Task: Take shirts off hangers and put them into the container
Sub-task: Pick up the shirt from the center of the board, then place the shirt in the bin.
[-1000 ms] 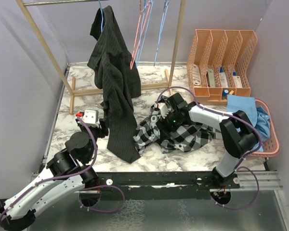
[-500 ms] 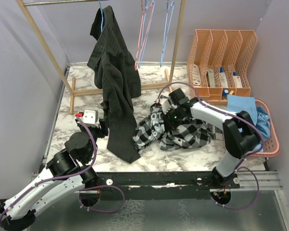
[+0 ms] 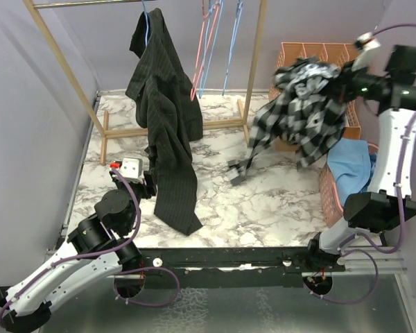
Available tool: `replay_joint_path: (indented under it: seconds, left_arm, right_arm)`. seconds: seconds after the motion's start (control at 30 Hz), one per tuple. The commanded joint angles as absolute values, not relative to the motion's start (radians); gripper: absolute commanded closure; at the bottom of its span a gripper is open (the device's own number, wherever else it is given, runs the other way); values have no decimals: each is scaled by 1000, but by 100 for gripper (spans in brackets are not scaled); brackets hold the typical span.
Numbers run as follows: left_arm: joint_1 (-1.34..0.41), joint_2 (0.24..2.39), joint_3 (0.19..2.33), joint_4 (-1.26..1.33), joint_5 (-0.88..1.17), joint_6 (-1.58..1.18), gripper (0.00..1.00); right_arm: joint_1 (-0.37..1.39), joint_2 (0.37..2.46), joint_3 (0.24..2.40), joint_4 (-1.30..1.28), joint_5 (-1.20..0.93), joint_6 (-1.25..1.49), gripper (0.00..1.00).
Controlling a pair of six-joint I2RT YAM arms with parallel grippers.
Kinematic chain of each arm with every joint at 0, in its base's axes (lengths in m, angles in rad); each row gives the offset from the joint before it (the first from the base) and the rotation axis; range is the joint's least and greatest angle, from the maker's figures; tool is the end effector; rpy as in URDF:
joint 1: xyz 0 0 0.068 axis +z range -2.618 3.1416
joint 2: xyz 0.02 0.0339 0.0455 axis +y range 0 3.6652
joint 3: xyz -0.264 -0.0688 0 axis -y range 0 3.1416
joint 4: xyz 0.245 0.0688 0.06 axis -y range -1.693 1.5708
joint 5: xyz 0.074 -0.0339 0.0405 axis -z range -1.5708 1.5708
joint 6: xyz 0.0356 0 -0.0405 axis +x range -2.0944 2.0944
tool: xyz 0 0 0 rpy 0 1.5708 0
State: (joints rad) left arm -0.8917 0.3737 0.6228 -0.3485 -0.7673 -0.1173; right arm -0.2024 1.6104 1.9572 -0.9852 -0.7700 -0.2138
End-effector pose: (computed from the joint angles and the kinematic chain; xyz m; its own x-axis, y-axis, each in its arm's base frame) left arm 0.0795 -0.0592 0.3185 -0.0767 -0.0391 -0.9963 0.1181 0.9918 -0.0480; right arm 0.3189 -0.0401 0.4577 -0.4849 -0.0560 -0.8728 -0.5180 0.8225 0.2350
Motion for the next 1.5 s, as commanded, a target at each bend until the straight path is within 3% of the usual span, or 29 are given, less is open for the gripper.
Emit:
replay_joint_path:
  seconds: [0.0,0.17,0.37,0.53,1.03,1.3,1.47]
  left_arm:
    - [-888,378,615,-340,-768,-123,41]
    - [-888,382,615,-340,-768,-123,41]
    - [-888,379,614,-340,-769,-122,41]
    - [-887,374,615,-340,-770,-123,41]
    - [-888,357,615,-338,-754,-123,41]
    - [-888,339,612,-339,-743,-127,41]
    - [-888,339,612,-339,-743,-126,41]
  right_arm:
    - [-382,1657,2202,-1121,-947,-180,99]
    - [-587,1676,2368,-1060,-1042,-56,99]
    - [-816,1619,2305,-877,-1187,116,99]
    - [-848,1542,2270,-912,-1091,20,99]
    - [-852,1047,1478,-841,-691,-427,99]
    - [-852,1134,1236,-916,-668,-564,99]
    - [-852,1075,1079,-947,-691,-718,99]
